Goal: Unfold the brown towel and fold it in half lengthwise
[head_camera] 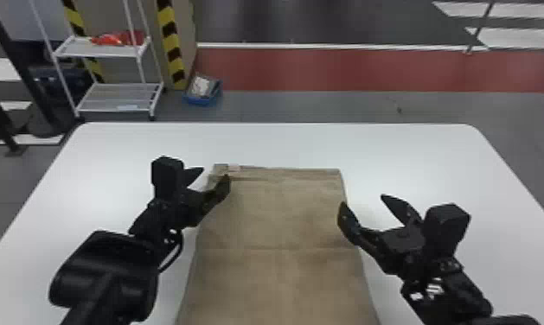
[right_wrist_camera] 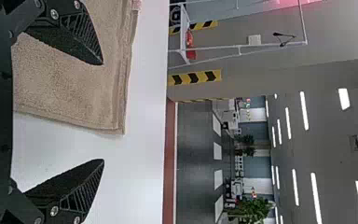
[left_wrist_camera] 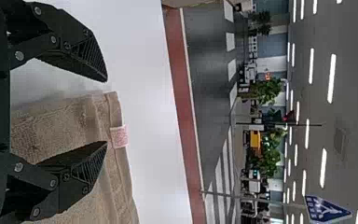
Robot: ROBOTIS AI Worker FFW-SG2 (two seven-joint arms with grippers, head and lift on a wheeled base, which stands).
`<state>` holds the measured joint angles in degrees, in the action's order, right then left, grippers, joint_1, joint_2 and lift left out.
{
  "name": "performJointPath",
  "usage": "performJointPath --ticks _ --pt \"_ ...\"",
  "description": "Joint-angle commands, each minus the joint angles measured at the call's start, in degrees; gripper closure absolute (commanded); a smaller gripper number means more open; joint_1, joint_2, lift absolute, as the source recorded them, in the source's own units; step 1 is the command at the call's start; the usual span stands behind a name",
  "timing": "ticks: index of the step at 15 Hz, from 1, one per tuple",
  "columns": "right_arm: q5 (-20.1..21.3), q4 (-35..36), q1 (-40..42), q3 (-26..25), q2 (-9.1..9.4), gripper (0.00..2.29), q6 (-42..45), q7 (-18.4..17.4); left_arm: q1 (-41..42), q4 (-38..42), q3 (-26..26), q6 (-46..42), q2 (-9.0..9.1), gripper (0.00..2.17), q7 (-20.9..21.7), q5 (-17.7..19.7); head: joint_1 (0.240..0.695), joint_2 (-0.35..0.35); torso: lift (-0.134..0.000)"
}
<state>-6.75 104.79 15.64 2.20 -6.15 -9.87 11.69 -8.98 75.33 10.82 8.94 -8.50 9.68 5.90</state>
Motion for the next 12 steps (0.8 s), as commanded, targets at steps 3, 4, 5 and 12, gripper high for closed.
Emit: performJointPath --ticks 3,4,5,12 --pt "-0.2 0.5 0.2 0.1 0.00 0.15 -0.1 -0.3 -0.1 -0.3 0.0 0.7 -0.02 0.48 0.3 -0.3 0.695 -0.019 -0.125" --pt "-0.3 0.6 0.4 0.0 0.00 0.15 -0.1 -0.3 -0.2 -0.3 0.1 1.0 -0.02 0.48 0.5 -0.4 0.695 -0.019 -0.125" --pt "-0.4 1.0 0.4 -0.1 0.00 0.15 -0.1 -0.3 -0.4 -0.3 0.0 1.2 -0.02 0.60 1.1 -0.7 0.695 -0.019 -0.125" --pt "-0.8 1.6 1.1 -0.5 0.00 0.15 0.1 -0.5 1.1 1.0 -0.3 2.3 -0.11 1.03 0.3 -0.4 0.695 -0.023 -0.125"
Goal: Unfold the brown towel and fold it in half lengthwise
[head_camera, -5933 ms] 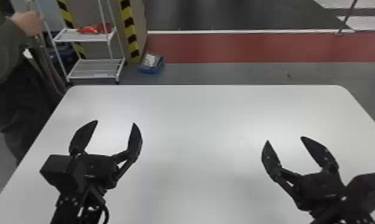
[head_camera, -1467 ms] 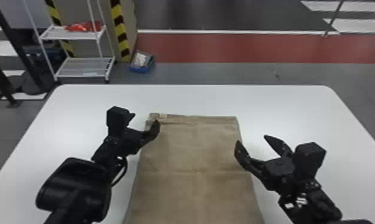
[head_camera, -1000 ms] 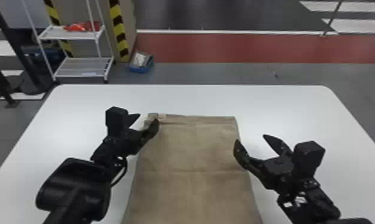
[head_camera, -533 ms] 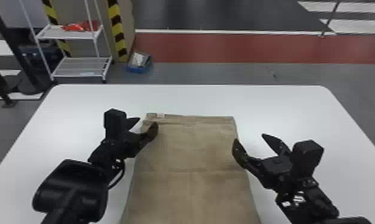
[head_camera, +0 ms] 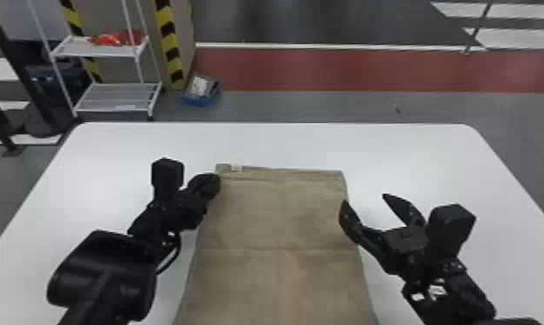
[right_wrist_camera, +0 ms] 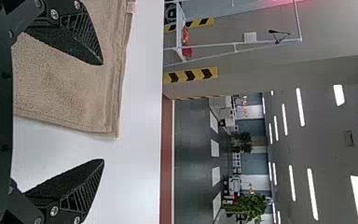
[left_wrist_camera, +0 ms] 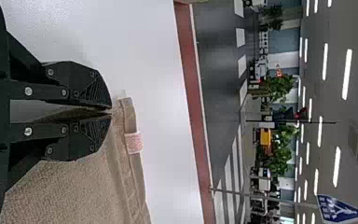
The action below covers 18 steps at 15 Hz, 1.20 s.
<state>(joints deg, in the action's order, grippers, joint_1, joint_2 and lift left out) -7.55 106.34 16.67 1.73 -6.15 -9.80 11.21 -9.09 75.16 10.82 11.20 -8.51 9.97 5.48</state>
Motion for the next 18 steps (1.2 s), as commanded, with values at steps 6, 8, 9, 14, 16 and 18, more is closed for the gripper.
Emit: performJointPath --ticks 6,8,9,14,16,18 --pt "-0.2 0.4 0.2 0.0 0.00 0.15 0.0 -0.1 11.2 24.3 -1.2 9.1 -0.64 1.38 -1.4 0.1 0.695 -0.029 -0.125" --pt "-0.2 0.4 0.4 0.0 0.00 0.15 0.0 -0.2 16.2 35.8 -0.6 17.6 -1.87 1.38 -0.7 -0.6 0.695 -0.037 -0.125" --pt "-0.2 0.6 0.5 -0.1 0.00 0.15 0.0 -0.2 18.7 41.7 0.3 23.4 -2.66 1.38 0.4 -0.8 0.695 -0.042 -0.125" --pt "-0.4 1.4 1.0 0.0 0.09 0.15 -1.2 -2.0 23.5 57.6 5.1 49.4 -3.10 1.37 12.3 -0.1 0.695 -0.144 -0.125" --pt "-0.5 1.8 1.5 -0.2 0.09 0.15 -1.8 -2.1 23.5 59.0 6.1 52.6 -3.10 0.90 16.2 -0.1 0.695 -0.187 -0.125" --pt "-0.8 2.2 2.2 -0.5 0.09 0.15 -1.9 -2.1 23.3 58.8 5.3 50.3 -3.10 0.07 16.0 -0.1 0.695 -0.216 -0.125"
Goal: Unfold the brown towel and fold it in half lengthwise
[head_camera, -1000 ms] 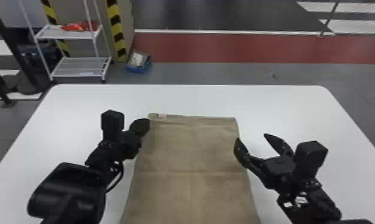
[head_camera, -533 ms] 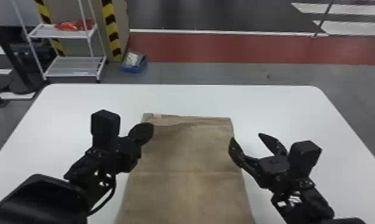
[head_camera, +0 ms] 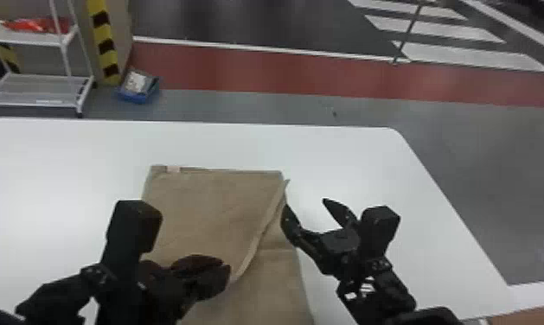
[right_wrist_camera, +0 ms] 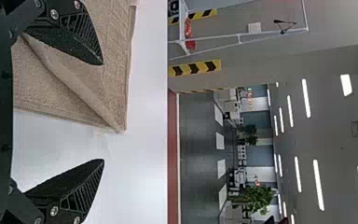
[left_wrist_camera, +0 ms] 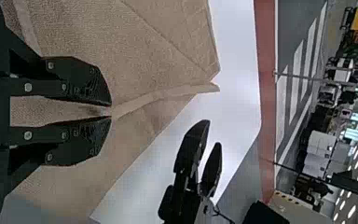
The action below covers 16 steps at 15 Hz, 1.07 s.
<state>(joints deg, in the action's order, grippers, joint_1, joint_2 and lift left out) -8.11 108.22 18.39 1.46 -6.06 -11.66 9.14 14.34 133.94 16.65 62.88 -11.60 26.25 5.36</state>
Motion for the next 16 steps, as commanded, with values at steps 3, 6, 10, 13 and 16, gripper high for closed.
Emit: performJointPath --ticks 3,6,10,13,16 --pt "-0.3 0.8 1.6 -0.3 0.09 0.15 -0.3 0.1 0.7 -2.4 -4.3 -15.1 0.00 0.03 -4.7 2.0 0.695 -0.212 -0.125" --pt "-0.2 1.8 3.2 1.5 0.09 0.19 -0.3 0.2 1.1 -8.4 -7.2 -34.3 -0.08 0.05 -12.7 2.4 0.695 -0.167 -0.125" --pt "0.0 6.3 7.8 7.7 -0.35 0.22 1.2 0.5 -1.2 -21.0 -8.2 -56.8 -0.08 0.08 -18.0 2.0 0.695 -0.042 -0.125" --pt "1.4 8.5 11.0 12.4 -1.93 0.23 2.7 0.9 -3.8 -25.7 -8.3 -58.3 0.27 0.09 -18.5 2.4 0.695 0.049 -0.125" --pt "2.7 7.4 13.2 14.7 -3.69 0.29 6.8 0.8 -5.1 -27.6 -7.9 -59.2 0.44 0.09 -19.4 2.4 0.695 0.093 -0.125"
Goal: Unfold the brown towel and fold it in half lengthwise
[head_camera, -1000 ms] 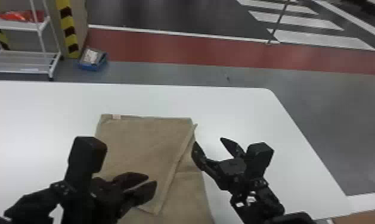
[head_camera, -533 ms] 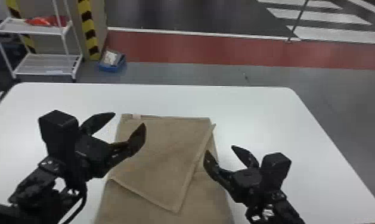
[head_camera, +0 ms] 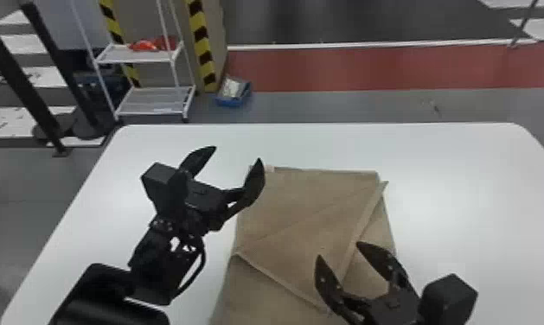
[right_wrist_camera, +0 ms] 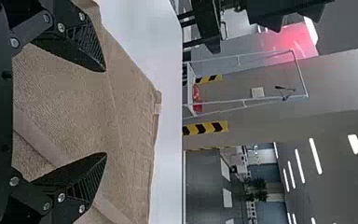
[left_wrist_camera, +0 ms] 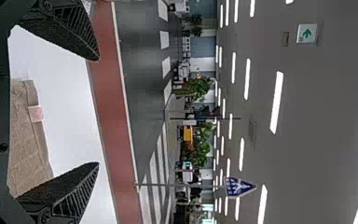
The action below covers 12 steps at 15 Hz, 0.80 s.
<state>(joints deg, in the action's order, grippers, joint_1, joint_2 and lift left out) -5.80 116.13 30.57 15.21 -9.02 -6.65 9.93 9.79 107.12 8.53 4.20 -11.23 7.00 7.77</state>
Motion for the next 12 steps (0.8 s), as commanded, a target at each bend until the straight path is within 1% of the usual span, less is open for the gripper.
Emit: performJointPath --ticks 1,3,4,5,8,12 --pt "0.4 -0.6 2.1 1.2 -1.53 0.29 4.1 -0.1 -1.0 -1.6 0.4 -2.1 0.07 0.09 -0.1 0.0 0.695 0.104 -0.125" --pt "0.4 -0.9 3.4 1.5 -2.41 0.29 5.3 -0.1 -1.7 -2.3 0.6 -2.3 0.15 0.09 -0.5 0.1 0.695 0.117 -0.125" --pt "1.1 -1.3 3.6 1.5 -2.85 0.33 5.3 -0.1 -1.9 -2.5 0.8 -2.3 0.24 0.09 -0.5 0.1 0.695 0.118 -0.125" --pt "2.0 -1.7 3.6 1.4 -2.85 0.41 5.3 -0.1 -2.1 -2.9 1.0 -2.3 0.15 0.09 -0.5 0.0 0.695 0.118 -0.125" --pt "2.6 -2.9 3.3 1.1 -2.85 0.41 4.4 0.1 -2.9 -4.6 1.2 -2.5 0.24 0.09 -0.5 0.2 0.695 0.109 -0.125" --pt "2.7 -2.6 3.3 1.7 -2.85 0.41 1.8 0.9 -4.2 -6.0 2.3 -2.5 0.33 0.09 -0.3 0.9 0.695 0.109 -0.125"
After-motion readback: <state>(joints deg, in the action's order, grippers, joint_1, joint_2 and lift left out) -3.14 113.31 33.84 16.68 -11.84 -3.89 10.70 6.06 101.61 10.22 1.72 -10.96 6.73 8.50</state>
